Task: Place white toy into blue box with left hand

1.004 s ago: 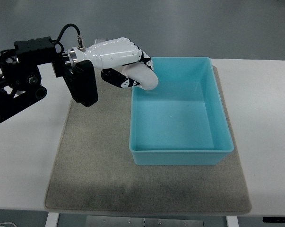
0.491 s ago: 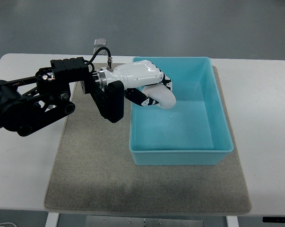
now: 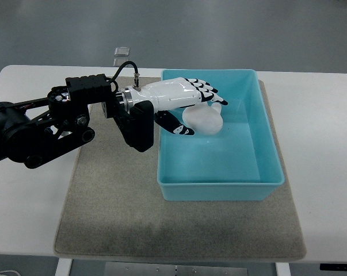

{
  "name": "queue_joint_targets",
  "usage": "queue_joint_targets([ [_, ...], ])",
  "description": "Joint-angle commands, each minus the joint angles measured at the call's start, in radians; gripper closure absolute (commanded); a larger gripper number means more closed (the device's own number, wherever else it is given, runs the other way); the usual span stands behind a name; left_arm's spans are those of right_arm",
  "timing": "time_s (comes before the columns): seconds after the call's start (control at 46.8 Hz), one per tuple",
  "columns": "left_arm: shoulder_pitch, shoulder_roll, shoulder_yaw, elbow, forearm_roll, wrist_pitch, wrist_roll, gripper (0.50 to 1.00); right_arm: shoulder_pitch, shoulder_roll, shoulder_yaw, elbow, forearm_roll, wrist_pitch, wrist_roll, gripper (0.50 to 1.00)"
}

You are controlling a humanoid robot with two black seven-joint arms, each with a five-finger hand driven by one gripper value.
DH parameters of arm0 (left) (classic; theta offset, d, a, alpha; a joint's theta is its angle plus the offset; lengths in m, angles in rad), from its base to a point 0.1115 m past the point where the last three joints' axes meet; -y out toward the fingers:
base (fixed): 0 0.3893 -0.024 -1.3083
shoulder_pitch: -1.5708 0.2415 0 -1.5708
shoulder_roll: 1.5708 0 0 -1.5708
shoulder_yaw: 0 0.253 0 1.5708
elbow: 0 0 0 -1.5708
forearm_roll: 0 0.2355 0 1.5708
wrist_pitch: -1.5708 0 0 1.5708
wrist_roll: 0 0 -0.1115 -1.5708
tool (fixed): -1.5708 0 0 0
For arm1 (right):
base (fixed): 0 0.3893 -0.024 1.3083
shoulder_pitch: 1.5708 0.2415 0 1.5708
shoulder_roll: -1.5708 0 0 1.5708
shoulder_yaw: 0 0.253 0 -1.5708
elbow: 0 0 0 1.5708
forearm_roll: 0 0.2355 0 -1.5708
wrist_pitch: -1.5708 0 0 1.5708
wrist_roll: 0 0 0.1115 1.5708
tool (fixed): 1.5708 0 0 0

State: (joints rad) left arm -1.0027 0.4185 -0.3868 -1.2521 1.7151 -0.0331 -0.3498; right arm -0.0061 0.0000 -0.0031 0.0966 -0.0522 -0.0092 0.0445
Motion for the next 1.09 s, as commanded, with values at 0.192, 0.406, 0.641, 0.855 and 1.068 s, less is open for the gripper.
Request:
queue_joint_targets([
  [0.192, 0.009, 0.014, -0.015, -0.003, -0.222, 0.001, -0.001, 0.506, 0.0, 0.0, 0.0, 0.0, 0.0, 0.0, 0.0, 0.564],
  [0.406, 0.007, 0.078, -0.023, -0.001, -0.413, -0.001, -0.001, 0.504, 0.0, 0.0, 0.0, 0.0, 0.0, 0.0, 0.0, 0.564],
  [0.641, 0.012, 0.178, -0.058, 0.013, -0.744, -0.033, 0.0, 0.504, 0.0, 0.0, 0.0, 0.0, 0.0, 0.0, 0.0, 0.564],
  [0.855, 0.012, 0.267, -0.09, 0.077, -1.032, -0.198, 0.002, 0.504, 0.0, 0.0, 0.0, 0.0, 0.0, 0.0, 0.0, 0.564],
  [1.068, 0.041, 0.356, -0.089, 0.14, -1.33, -0.387, 0.075, 0.501, 0.0, 0.0, 0.0, 0.0, 0.0, 0.0, 0.0, 0.564],
])
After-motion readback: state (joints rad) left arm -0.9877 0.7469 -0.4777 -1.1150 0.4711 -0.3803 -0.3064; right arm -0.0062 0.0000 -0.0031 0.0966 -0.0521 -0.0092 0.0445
